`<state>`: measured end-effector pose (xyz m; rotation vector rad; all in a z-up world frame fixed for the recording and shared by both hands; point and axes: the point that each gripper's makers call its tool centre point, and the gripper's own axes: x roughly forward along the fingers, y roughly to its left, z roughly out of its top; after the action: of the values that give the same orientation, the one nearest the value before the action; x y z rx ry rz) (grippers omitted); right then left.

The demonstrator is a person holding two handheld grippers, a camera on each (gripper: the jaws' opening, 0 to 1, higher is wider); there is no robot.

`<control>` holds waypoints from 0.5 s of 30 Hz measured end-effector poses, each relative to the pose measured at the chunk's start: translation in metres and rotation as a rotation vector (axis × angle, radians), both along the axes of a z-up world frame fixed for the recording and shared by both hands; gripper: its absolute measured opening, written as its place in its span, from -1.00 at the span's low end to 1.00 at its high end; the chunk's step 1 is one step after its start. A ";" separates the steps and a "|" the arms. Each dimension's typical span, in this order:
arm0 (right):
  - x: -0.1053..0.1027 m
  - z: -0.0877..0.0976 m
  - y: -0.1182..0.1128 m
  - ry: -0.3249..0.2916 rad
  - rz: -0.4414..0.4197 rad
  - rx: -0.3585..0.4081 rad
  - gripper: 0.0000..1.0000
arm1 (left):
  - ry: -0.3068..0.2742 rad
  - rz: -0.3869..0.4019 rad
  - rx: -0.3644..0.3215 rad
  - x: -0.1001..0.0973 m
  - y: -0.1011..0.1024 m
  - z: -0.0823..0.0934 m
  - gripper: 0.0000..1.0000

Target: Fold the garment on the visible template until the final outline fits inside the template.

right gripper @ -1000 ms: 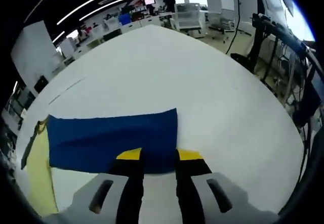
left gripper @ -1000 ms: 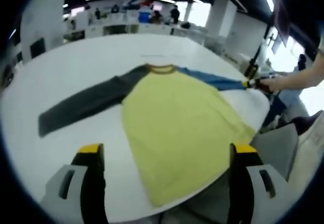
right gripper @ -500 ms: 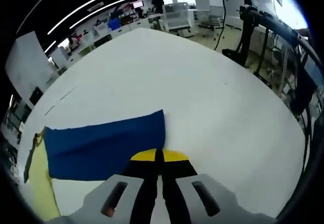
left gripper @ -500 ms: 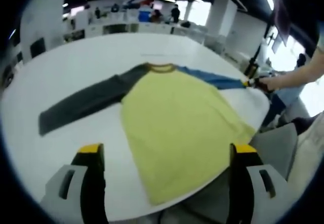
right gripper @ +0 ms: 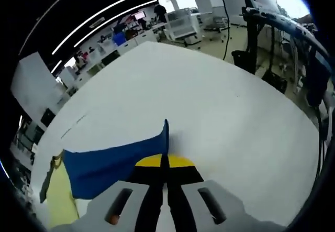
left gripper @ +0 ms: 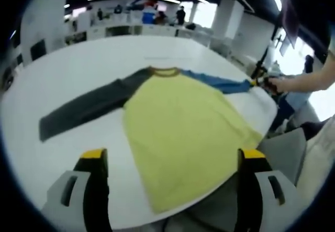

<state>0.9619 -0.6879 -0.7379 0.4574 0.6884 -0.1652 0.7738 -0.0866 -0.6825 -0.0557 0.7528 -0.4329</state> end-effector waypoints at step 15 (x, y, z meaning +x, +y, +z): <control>0.029 0.078 0.056 -0.197 0.079 0.162 -0.98 | -0.026 0.003 -0.013 -0.002 0.001 0.006 0.98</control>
<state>0.9911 -0.6323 -0.6602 0.5919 0.5277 0.0107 0.7713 -0.0853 -0.6762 -0.0634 0.7247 -0.4351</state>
